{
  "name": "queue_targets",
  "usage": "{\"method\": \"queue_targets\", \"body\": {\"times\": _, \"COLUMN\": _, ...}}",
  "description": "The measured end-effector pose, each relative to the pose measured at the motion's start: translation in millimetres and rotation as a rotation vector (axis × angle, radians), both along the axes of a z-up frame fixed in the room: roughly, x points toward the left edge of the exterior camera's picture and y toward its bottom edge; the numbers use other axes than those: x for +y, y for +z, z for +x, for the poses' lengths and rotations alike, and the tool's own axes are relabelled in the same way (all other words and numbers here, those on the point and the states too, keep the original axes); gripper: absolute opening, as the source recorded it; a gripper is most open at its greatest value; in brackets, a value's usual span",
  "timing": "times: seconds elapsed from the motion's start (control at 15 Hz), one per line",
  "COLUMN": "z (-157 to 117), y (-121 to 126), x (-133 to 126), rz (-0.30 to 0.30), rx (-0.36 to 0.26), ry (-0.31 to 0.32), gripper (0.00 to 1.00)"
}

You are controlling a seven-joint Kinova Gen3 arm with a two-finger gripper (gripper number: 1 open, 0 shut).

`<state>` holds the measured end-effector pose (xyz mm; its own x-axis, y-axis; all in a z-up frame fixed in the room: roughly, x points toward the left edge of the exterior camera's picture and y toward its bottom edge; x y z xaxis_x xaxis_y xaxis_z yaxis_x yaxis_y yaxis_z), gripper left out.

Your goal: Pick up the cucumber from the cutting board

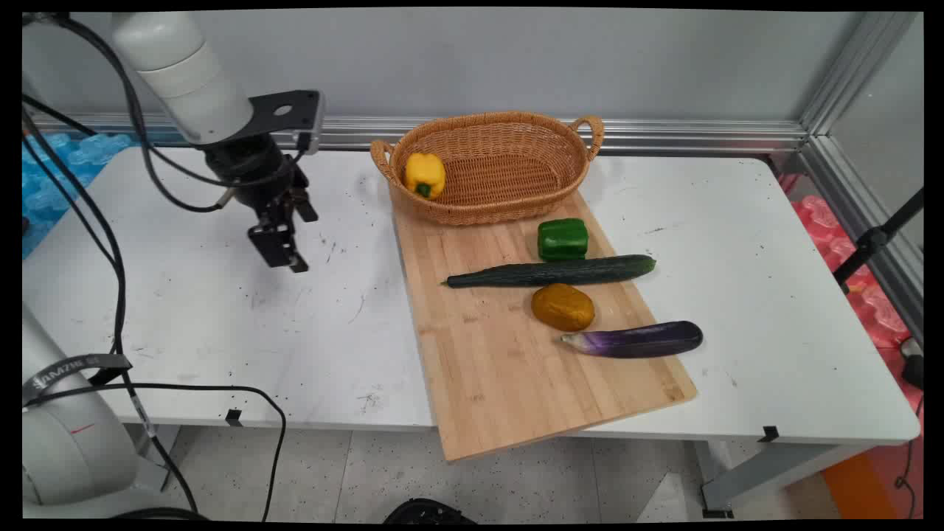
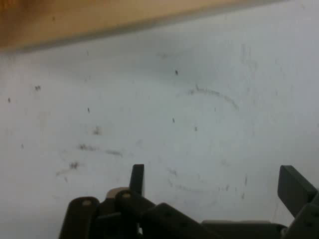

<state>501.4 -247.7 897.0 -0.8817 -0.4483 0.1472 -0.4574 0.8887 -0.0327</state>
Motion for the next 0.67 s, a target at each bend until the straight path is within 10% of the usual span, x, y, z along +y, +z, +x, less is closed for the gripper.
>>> {"method": "queue_targets", "body": {"times": 0.67, "z": -78.7, "y": 2.9, "x": -46.5, "rz": -0.085, "rx": 0.160, "ry": 0.025, "gripper": 1.00}}
